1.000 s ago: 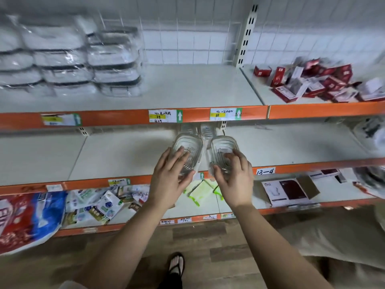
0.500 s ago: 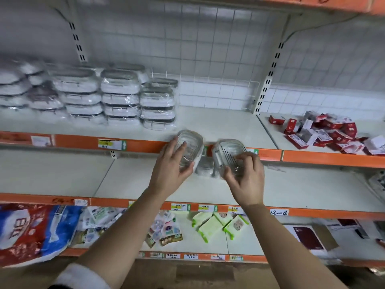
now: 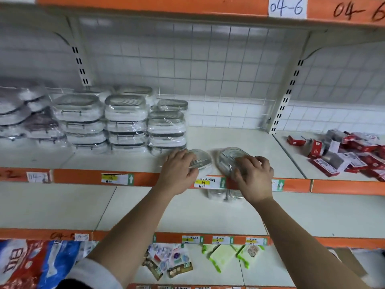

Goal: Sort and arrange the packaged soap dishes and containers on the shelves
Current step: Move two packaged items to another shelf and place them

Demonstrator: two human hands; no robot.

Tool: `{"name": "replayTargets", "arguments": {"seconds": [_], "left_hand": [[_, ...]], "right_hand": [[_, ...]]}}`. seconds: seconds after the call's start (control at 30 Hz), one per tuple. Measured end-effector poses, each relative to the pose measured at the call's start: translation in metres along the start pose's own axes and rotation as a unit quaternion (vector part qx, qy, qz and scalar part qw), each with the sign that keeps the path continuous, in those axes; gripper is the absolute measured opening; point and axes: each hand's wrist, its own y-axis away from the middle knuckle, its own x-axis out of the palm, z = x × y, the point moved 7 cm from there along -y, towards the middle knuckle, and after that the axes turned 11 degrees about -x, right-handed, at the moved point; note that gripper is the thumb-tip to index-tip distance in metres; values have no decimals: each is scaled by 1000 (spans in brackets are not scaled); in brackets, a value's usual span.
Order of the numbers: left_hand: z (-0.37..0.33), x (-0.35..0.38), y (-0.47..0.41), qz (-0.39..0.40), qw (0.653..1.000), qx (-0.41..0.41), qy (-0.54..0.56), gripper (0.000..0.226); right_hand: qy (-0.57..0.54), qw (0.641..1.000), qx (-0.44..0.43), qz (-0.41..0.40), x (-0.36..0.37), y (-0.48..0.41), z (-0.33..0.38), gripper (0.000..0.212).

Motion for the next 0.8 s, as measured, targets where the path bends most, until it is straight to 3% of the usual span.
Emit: {"name": "replayTargets", "arguments": {"seconds": [0.1,0.27,0.4,0.57,0.8], "left_hand": [[3,4,-14,-10,1000,-6,13,51],[10,6,-23,-31,999,-18,41,60],[7,-1,-15,-69,994,29,85,57],[-7,-31,-16,-132,984,66,98,68],[-21,-87,-59,-154,982,101,44,75]], "right_hand": [[-20,1000,2,14,6,-13,-6,38],[-70,995,21,67,16,-28,-21,34],[-92,995,36,35,17,-32,-22,45],[-65,997,32,30,31,-43,-23,14],[-58,996,35,57,54,-60,-13,43]]}}
